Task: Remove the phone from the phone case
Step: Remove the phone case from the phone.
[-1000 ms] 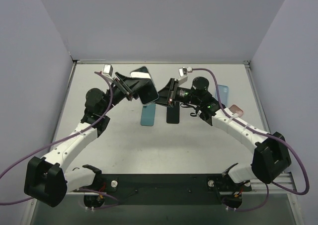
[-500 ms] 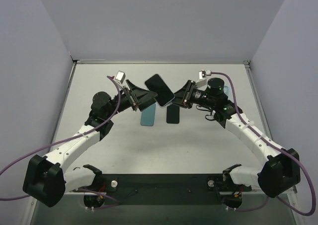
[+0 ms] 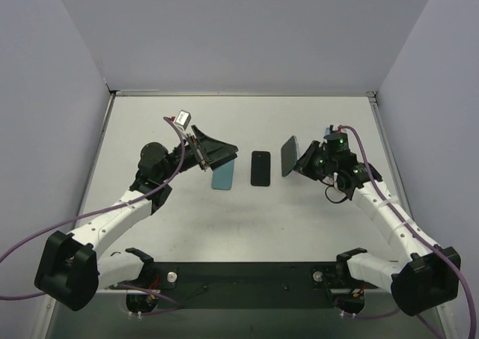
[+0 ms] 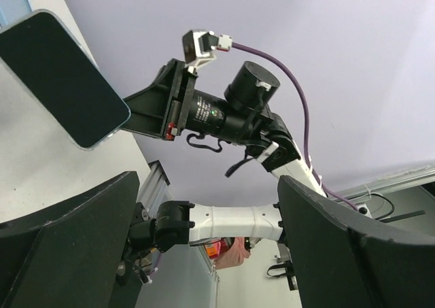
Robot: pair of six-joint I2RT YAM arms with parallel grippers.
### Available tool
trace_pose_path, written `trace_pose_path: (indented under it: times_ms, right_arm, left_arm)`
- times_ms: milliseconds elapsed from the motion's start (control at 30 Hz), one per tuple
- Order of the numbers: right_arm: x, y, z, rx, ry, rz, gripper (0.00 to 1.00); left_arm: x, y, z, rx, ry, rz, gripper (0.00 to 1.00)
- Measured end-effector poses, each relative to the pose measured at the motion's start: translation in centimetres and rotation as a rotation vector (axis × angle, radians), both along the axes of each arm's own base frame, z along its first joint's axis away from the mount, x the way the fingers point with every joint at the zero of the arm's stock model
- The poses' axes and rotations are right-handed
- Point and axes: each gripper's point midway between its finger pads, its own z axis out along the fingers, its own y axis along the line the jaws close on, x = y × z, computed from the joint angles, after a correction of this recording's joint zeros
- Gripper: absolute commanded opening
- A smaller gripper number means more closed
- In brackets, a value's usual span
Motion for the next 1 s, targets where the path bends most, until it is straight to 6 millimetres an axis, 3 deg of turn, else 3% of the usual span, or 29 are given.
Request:
trace_pose_path:
  times_ms: [133,233,400,633,1000]
  right_arm:
    - [-1.5,-2.1,-0.6,-0.174,-0.051,0.006,0.0]
    - [-3.0,-2.3,-1.7,-0.294,-0.065,0.047,0.0]
    - [-5.5,-1.4,-5.1,-0.457,-0.037,0.155,0.0]
    - [-8.2,-2.1,-10.3,-0.596,0.037,0.225,0.0]
    - [-7.5,-0.9,-13.4,-0.575,0.032,0.214,0.02]
  left_arm:
    - [0.0,-0.4,-0.6,0.015,0.003,-0.007,0.95]
    - [0.1,-0.8,-1.4,0.028,0.019,-0.017,0.95]
    - [0.2,-1.4,-2.4,0.042,0.044,-0.03,0.95]
    - [0.1,-1.7,-2.6,0.046,0.047,-0.039,0.95]
    - [0.2,-1.9,-3.1,0.054,0.058,-0.043,0.95]
